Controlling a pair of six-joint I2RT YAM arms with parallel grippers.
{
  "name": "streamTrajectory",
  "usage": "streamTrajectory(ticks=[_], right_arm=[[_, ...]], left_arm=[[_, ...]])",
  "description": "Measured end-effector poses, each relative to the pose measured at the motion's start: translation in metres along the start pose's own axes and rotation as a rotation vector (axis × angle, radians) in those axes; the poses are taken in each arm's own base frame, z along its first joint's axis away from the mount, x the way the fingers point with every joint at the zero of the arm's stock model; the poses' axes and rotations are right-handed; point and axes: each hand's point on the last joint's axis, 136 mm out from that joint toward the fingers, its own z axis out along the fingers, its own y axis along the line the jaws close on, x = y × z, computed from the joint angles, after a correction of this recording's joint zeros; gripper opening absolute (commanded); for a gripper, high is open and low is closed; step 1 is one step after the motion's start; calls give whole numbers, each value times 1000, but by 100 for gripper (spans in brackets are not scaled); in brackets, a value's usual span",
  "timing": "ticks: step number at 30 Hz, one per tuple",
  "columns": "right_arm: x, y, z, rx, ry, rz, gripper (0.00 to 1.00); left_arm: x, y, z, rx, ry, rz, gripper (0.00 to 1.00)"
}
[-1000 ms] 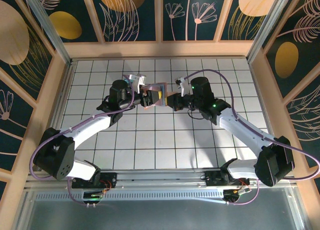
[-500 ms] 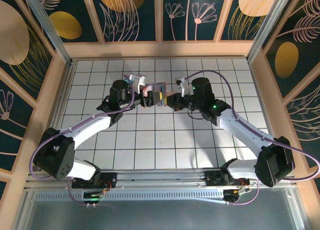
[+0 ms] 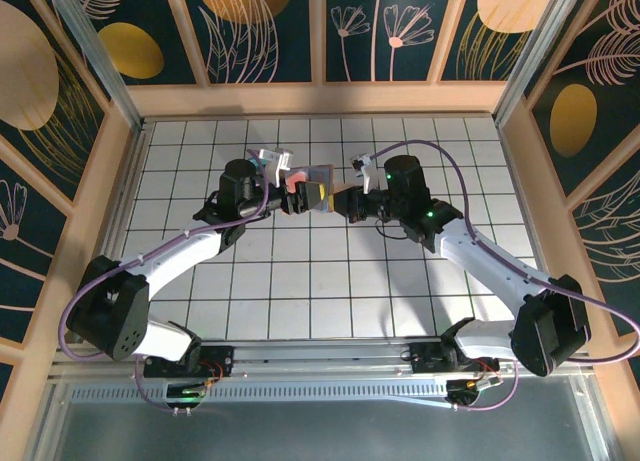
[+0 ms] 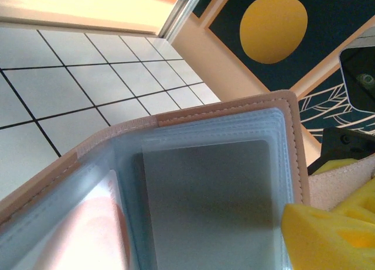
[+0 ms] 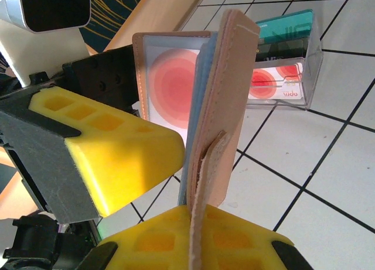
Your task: Take the credit cards out of the card holder
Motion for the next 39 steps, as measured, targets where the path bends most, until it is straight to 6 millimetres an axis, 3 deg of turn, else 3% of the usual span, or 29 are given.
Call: streamTrajectory(ticks=[7, 13, 17, 34, 39], right_arm=[[0, 0, -1, -1, -4, -2, 0], [1, 0, -1, -1, -3, -2, 0], [1, 0, -1, -1, -3, -2, 0], [2, -5, -5, -5, -26, 30, 0], [1, -2, -5, -23, -30, 38, 0]], left_arm=[[0, 0, 0, 1, 1, 0, 93], [1, -1, 0, 5, 3, 0, 88], [1, -1, 0, 8, 6, -5, 75], [3, -7, 1, 25, 15, -10, 42], [2, -7, 0, 24, 11, -16, 26]])
